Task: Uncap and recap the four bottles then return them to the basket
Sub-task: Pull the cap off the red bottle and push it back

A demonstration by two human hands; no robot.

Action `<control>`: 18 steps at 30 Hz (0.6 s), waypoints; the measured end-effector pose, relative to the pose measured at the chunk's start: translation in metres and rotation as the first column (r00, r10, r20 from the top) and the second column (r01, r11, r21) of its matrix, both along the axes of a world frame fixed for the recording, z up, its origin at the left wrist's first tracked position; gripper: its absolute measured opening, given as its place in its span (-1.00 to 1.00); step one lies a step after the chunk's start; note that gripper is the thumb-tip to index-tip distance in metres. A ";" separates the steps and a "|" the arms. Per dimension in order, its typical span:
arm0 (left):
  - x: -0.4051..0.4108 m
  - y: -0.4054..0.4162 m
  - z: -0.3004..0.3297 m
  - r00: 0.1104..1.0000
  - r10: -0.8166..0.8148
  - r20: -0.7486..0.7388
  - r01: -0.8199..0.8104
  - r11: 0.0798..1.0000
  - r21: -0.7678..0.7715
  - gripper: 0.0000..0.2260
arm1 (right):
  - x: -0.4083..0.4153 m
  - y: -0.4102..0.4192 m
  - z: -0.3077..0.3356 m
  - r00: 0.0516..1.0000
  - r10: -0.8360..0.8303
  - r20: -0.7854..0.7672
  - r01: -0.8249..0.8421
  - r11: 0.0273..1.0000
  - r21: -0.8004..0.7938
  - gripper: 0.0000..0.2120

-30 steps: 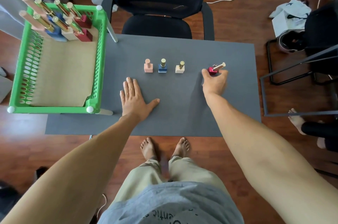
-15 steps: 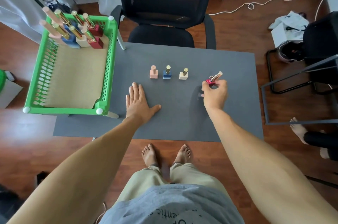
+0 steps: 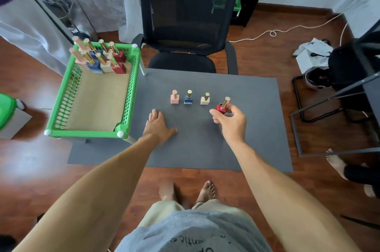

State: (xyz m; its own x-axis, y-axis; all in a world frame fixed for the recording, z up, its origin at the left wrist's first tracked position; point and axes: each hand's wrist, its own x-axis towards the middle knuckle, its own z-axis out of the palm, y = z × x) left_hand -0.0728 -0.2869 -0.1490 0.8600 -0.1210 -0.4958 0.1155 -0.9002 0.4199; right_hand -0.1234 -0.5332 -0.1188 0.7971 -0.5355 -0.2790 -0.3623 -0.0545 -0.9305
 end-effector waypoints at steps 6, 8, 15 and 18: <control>0.007 0.000 0.022 1.000 0.014 -0.024 -0.015 0.999 -0.033 -0.47 | -0.007 0.019 0.005 0.994 0.101 0.027 -0.102 0.994 0.040 -0.78; 0.009 0.000 0.027 1.000 0.010 -0.010 -0.010 1.000 -0.027 -0.50 | -0.008 0.025 0.006 0.991 0.134 0.027 -0.135 0.990 0.036 -0.80; 0.006 0.005 0.039 0.989 0.139 0.043 -0.129 0.974 -0.187 -0.58 | -0.006 0.036 0.006 0.961 0.267 0.067 -0.270 0.961 0.051 -0.89; 0.005 0.002 0.044 0.989 0.128 0.079 -0.100 0.952 -0.289 -0.69 | -0.004 0.041 0.005 0.945 0.312 0.093 -0.319 0.946 0.064 -0.93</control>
